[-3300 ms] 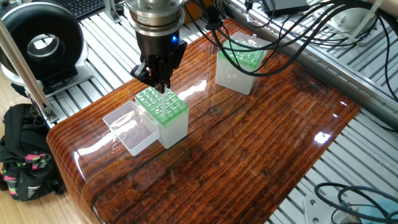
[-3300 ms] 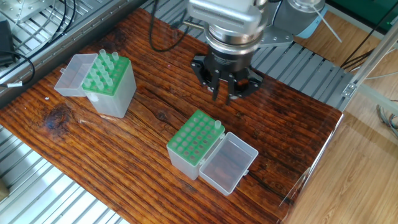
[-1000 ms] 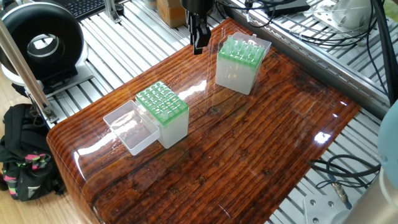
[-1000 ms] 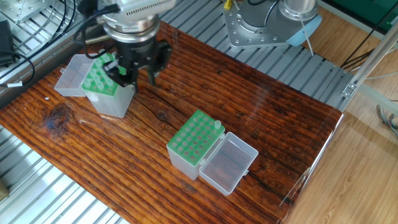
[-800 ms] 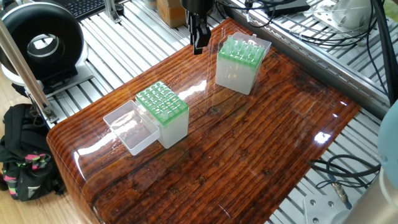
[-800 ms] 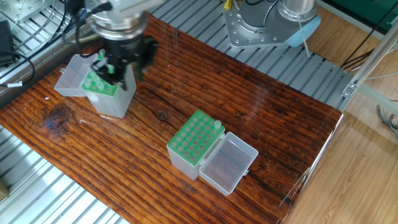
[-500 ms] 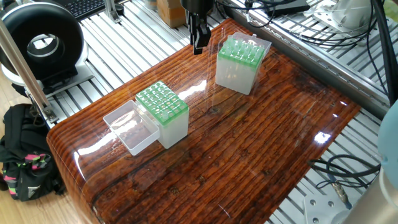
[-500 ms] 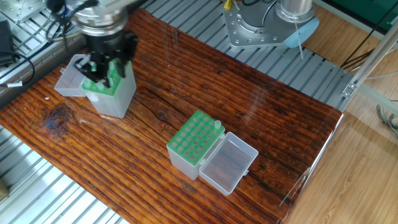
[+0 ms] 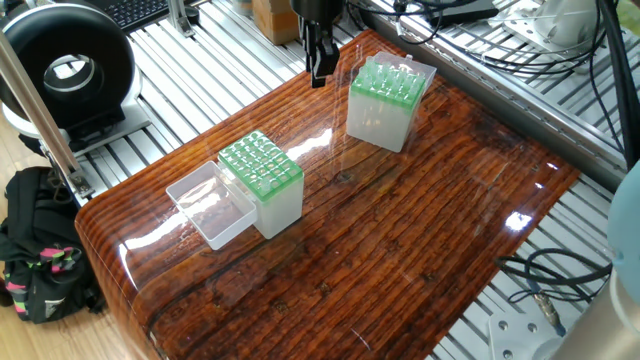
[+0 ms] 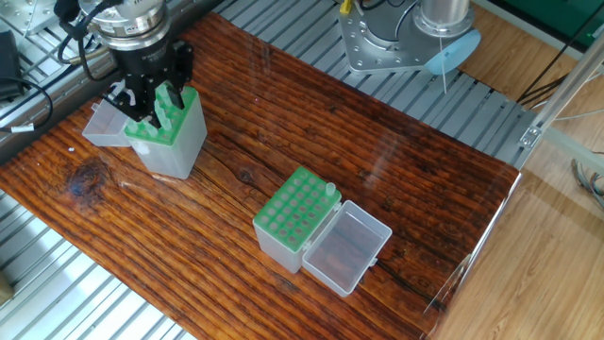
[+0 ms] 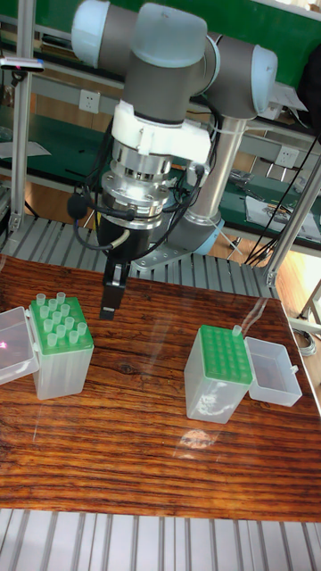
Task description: Transfer all large pipette tips from one holder to another
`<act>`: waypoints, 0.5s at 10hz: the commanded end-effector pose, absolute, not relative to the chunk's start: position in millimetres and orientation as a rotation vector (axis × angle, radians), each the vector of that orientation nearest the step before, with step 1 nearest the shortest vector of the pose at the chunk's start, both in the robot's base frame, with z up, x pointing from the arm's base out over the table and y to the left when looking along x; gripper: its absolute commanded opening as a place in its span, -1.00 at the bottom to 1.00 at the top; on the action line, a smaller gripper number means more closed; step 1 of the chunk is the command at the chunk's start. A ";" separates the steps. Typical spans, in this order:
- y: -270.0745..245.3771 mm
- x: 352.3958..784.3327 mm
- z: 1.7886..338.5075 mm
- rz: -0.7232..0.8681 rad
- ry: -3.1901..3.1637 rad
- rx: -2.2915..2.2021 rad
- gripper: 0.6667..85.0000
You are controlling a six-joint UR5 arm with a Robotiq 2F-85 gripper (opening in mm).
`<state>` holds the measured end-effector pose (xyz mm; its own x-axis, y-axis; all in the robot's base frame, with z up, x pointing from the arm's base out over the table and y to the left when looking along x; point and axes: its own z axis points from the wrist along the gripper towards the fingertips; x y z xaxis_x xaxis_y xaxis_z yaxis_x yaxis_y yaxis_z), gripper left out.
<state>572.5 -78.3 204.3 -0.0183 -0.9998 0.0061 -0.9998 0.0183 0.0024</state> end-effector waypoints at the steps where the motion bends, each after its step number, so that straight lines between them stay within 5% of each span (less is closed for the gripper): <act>1: -81.5 573.4 204.4 0.004 -2.258 2.182 0.09; 5: -110.7 577.0 197.8 0.136 -1.998 2.339 0.09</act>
<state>574.7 -96.9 201.0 0.0706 -0.9954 0.0640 -0.9975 -0.0710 -0.0047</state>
